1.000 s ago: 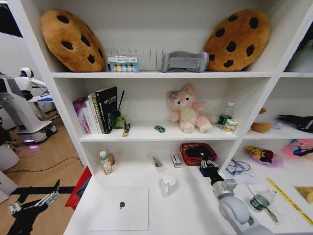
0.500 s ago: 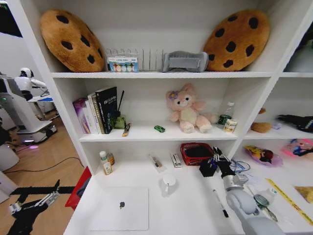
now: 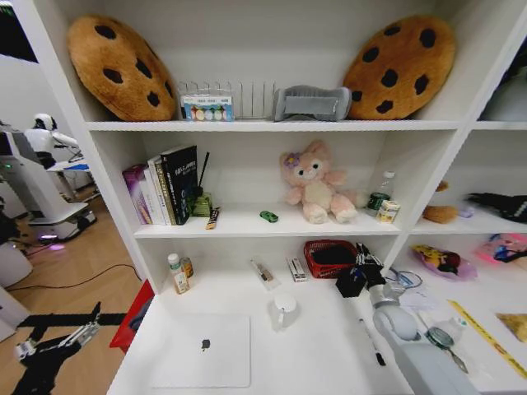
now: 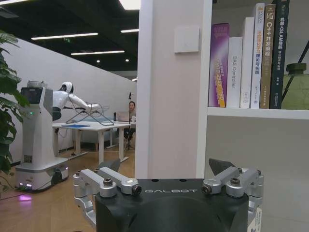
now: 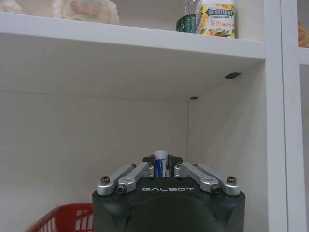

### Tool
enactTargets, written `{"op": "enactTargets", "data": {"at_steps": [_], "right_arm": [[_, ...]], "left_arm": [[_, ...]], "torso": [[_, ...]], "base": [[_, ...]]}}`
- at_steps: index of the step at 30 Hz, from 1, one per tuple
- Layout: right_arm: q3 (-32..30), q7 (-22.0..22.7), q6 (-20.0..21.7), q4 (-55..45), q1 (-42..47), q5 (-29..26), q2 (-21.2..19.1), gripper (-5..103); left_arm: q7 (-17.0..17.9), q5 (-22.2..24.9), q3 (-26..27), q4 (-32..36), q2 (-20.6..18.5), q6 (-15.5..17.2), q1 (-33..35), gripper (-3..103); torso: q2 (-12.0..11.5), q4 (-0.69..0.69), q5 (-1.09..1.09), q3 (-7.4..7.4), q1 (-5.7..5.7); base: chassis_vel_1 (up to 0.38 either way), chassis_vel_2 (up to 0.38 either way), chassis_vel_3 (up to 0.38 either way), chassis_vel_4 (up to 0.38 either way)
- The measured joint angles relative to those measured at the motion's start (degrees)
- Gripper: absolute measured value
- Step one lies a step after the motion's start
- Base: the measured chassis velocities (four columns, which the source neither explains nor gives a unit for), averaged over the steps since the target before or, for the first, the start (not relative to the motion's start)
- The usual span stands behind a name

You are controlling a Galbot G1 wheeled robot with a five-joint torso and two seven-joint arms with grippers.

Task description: Organize the objects on the table.

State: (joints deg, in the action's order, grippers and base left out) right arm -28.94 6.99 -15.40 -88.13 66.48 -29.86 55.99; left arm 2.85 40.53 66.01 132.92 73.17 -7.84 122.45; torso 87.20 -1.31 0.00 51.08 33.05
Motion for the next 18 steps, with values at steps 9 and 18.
{"op": "enactTargets", "data": {"at_steps": [9, 18], "right_arm": [[-0.30, -0.75, 0.21, -2.86, 4.08, -0.27, 0.17, 40], [-3.09, 0.60, 1.66, -13.34, 11.73, -0.81, -0.74, 78]], "left_arm": [[0.00, 0.00, 0.00, 0.00, 0.00, 0.00, 0.00, 100], [0.00, 0.00, 0.01, 0.00, 0.00, 0.00, 0.00, 100]], "torso": [[0.00, -0.01, 0.00, 0.00, 0.00], [0.00, 0.00, 0.00, 0.00, 0.00]], "base": [[0.000, 0.000, 0.000, 0.000], [0.000, 0.000, 0.000, 0.000]]}}
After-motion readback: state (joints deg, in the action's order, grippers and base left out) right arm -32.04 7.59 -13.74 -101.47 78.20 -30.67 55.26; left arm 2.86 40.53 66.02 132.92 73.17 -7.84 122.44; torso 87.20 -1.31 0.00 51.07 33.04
